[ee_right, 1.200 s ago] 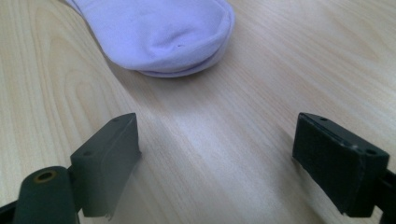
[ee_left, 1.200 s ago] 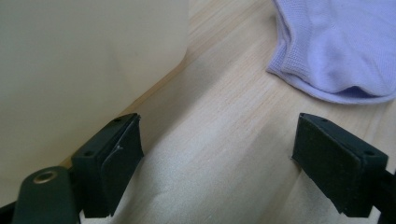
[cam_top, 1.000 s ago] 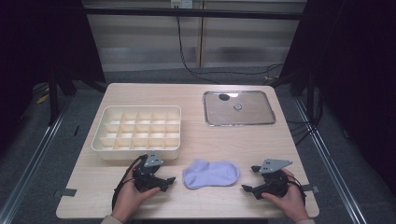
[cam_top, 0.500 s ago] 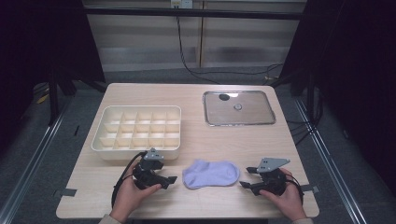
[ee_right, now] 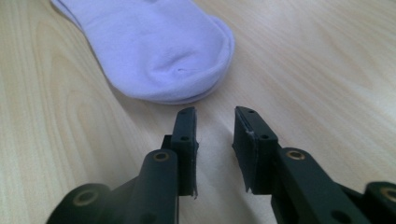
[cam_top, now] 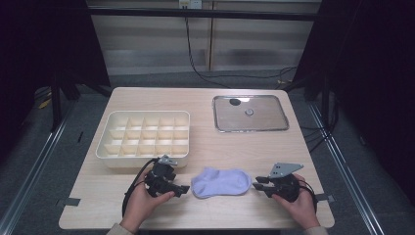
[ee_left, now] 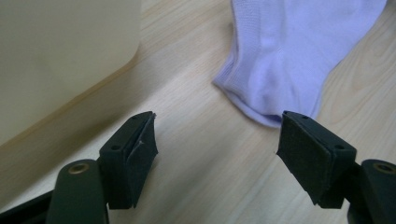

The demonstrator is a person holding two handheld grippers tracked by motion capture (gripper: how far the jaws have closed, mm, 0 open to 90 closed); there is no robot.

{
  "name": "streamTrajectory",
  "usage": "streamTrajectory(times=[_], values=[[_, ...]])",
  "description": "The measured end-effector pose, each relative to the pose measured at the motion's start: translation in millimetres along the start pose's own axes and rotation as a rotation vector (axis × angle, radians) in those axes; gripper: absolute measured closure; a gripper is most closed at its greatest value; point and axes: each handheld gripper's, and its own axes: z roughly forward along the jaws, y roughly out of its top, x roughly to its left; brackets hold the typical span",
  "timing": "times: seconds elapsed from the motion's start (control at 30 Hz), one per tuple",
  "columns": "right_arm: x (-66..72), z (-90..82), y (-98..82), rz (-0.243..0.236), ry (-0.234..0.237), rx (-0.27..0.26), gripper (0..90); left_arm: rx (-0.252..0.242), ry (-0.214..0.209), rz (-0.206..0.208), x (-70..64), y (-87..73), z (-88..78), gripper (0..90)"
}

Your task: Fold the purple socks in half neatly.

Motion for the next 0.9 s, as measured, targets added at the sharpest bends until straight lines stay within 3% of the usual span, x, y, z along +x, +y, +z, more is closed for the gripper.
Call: streamTrajectory(times=[0.13, 0.17, 0.2, 0.37, 0.53, 0.63, 0.9], values=[[0.3, -0.3, 1.6, -0.005, -0.011, 0.001, 78.7, 0.019, 0.011, 0.000, -0.3, 4.6, -0.1, 28.3], [0.7, -0.8, 2.9, -0.007, -0.013, 0.000, 82.2, 0.018, 0.010, -0.031, -1.4, 7.3, 1.5, 28.3], [0.1, -0.9, 3.3, -0.011, -0.010, -0.010, 84.4, 0.028, 0.010, -0.028, -1.4, 9.1, 1.8, 28.4], [-0.6, 2.6, 4.4, -0.013, -0.038, 0.013, 90.0, 0.019, 0.021, -0.038, -3.5, 19.2, 7.8, 30.4], [0.7, 4.7, 7.6, -0.017, -0.031, 0.003, 90.0, 0.028, 0.028, -0.044, -7.0, 30.2, 18.5, 32.3], [2.6, 8.6, 9.2, -0.025, -0.031, 0.011, 90.0, 0.027, 0.005, -0.058, -8.6, 35.3, 25.5, 34.7], [3.4, 14.3, 10.2, -0.035, -0.024, 0.021, 90.0, 0.074, 0.047, -0.029, -14.7, 37.4, 36.6, 40.9]])
